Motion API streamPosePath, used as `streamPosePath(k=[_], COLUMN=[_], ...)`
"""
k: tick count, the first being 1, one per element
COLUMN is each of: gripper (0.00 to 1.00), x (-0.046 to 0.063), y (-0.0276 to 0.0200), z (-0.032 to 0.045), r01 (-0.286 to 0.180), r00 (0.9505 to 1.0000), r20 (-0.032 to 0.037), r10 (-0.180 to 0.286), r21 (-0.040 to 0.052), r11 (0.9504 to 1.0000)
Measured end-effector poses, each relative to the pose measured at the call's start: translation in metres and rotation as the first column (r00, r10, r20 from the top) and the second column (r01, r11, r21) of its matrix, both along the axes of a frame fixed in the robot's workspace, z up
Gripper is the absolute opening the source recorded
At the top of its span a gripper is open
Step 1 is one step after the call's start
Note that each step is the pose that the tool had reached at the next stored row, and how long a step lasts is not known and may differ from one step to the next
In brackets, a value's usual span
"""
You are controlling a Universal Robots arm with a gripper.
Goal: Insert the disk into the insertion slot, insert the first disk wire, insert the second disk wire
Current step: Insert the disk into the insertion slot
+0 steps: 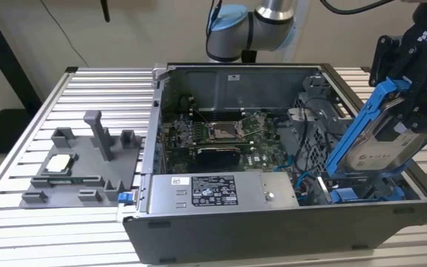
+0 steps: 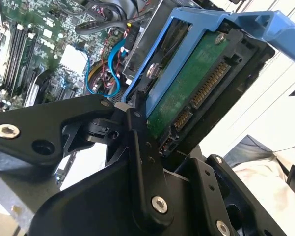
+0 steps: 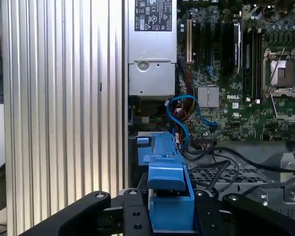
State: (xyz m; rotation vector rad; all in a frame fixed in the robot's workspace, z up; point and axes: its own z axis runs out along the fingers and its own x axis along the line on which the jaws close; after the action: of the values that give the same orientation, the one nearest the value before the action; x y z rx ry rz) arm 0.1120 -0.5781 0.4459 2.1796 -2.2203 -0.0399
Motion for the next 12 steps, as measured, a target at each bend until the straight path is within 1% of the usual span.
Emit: streamPosePath(k=[12], gripper=[0.33], x=[0.0002], y=[0.0000], z=[-0.0081], r01=[0.000], r00=[1.0000], r20=[0.0000], r10=[0.000], r21=[0.0001], r11=[1.0000])
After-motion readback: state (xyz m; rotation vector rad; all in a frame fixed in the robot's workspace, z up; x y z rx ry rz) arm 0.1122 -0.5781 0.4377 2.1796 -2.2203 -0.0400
